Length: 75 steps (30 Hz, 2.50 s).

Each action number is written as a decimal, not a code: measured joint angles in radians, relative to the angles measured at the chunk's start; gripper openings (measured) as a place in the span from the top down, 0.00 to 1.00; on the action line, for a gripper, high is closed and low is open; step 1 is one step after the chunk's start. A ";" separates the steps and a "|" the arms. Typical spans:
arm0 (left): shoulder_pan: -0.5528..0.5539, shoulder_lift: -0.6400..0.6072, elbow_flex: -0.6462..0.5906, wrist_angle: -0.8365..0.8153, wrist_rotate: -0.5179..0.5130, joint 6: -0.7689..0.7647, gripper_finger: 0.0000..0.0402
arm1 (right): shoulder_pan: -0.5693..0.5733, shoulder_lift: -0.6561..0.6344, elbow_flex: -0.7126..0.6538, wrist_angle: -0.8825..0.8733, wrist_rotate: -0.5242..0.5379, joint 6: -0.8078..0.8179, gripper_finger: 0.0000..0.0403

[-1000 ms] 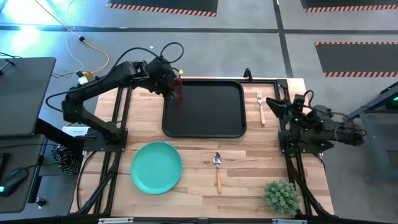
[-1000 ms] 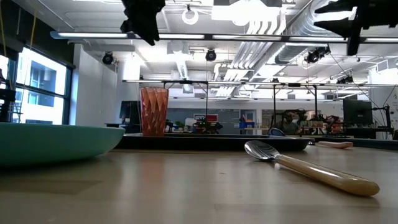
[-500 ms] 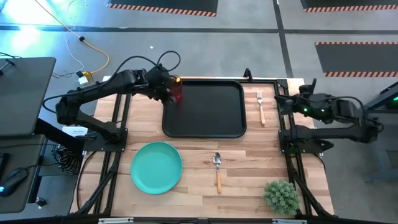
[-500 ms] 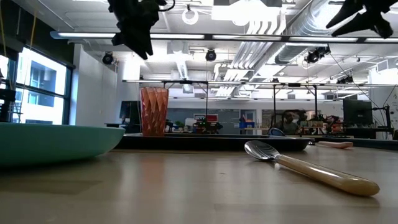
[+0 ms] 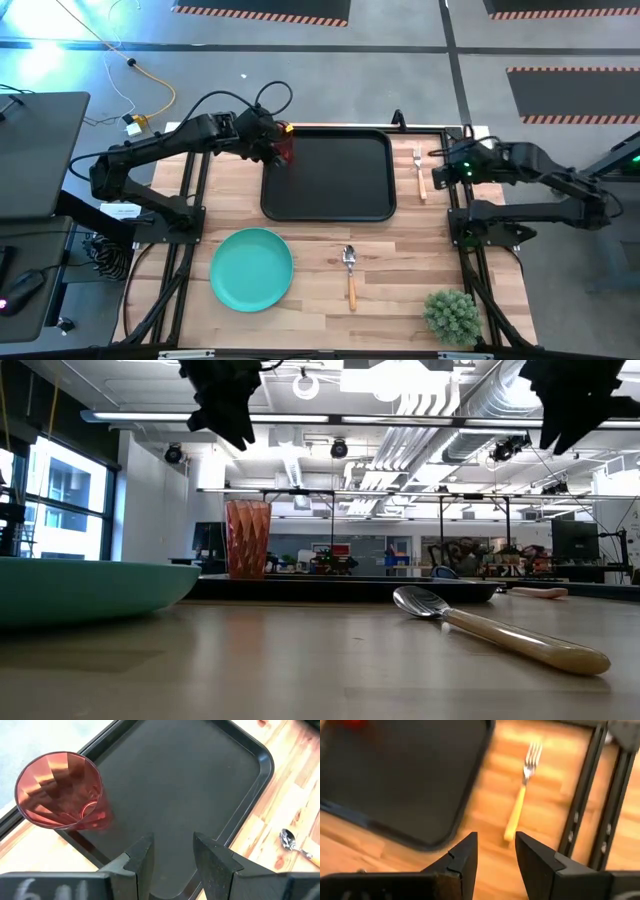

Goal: Pick and place plate/cup/fork/spoon on tray
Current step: Put the orange fork on the right of the black tray

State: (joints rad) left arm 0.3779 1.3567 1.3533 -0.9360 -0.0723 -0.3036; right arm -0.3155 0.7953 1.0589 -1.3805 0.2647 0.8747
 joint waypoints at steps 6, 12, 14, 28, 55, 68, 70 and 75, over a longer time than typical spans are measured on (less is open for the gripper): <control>0.000 0.000 0.000 0.000 0.000 0.000 0.69 | -0.082 0.073 -0.035 0.001 -0.105 -0.048 0.69; 0.000 0.000 0.000 0.000 0.000 0.000 0.69 | -0.130 0.121 -0.090 0.036 -0.158 -0.081 0.68; 0.000 0.000 0.000 0.000 0.000 0.000 0.69 | -0.143 0.134 -0.111 0.059 -0.170 -0.090 0.66; 0.000 0.000 0.001 -0.001 0.000 0.001 0.69 | -0.240 0.275 -0.266 0.283 -0.168 -0.098 0.55; 0.000 0.001 0.001 -0.001 0.011 0.028 0.69 | -0.420 0.616 -0.356 0.537 -0.149 -0.168 0.57; 0.000 0.001 0.001 -0.001 0.011 0.046 0.69 | -0.464 0.722 -0.348 0.579 -0.170 -0.201 0.64; 0.000 0.001 0.001 -0.001 0.011 0.046 0.69 | -0.464 0.722 -0.345 0.580 -0.172 -0.201 0.69; 0.000 0.001 0.001 -0.001 0.011 0.046 0.69 | -0.464 0.724 -0.333 0.577 -0.176 -0.202 0.83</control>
State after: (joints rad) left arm 0.3782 1.3575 1.3544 -0.9369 -0.0616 -0.2577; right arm -0.7792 1.5196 0.7254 -0.8035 0.0889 0.6727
